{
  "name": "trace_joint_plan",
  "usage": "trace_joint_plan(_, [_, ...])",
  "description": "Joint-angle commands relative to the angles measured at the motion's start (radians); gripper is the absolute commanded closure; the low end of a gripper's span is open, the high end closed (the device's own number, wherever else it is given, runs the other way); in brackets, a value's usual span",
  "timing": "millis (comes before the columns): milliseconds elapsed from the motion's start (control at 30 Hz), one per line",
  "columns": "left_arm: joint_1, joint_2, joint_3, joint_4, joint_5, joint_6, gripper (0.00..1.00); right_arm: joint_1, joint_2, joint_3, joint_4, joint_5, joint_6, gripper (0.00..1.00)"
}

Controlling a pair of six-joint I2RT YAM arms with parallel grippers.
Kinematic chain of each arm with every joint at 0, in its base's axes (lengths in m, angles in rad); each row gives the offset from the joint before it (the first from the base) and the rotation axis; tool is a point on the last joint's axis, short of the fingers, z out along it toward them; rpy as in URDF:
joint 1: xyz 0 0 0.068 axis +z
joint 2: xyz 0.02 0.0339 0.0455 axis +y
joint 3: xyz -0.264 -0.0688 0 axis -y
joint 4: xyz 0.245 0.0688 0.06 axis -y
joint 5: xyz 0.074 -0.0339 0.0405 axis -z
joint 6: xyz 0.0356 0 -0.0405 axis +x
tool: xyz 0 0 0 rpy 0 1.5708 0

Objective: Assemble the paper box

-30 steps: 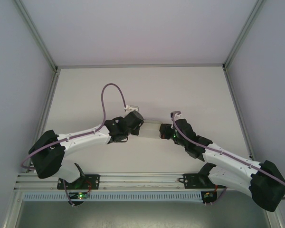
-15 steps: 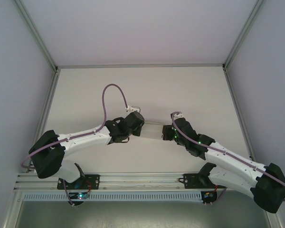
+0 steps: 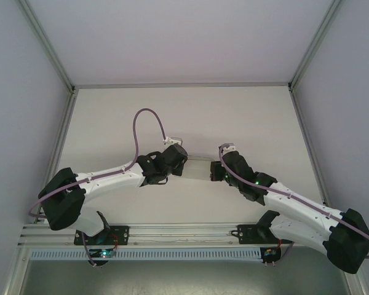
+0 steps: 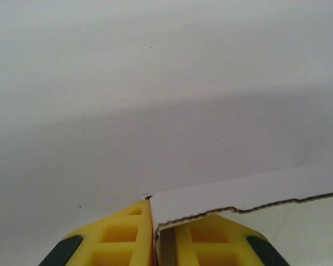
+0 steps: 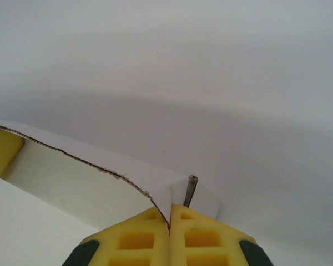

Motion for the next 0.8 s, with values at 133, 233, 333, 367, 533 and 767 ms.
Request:
trace_joint_plan(133, [-0.008,0.039,-0.024,-0.096,0.035,0.019,0.87,0.041,0.066,-0.030,-0.028,0.004,0.027,1.00])
trace_joint_plan(233, [-0.009,0.026,-0.032,-0.090,0.034,0.016,0.87,0.048,0.090,-0.057,-0.036,0.023,0.046,1.00])
trace_joint_plan(333, [-0.009,0.018,-0.036,-0.089,0.035,0.015,0.87,0.079,0.100,-0.100,0.000,0.023,0.030,1.00])
trace_joint_plan(367, [-0.009,0.016,-0.038,-0.089,0.036,0.015,0.87,0.093,0.099,-0.111,-0.008,0.045,0.029,1.00])
trace_joint_plan(533, [-0.009,0.015,-0.048,-0.093,0.026,0.012,0.87,0.121,0.071,-0.188,-0.033,0.125,0.028,1.00])
trace_joint_plan(767, [-0.009,0.015,-0.056,-0.106,0.014,0.002,0.87,0.125,0.044,-0.245,-0.093,0.223,0.103,1.00])
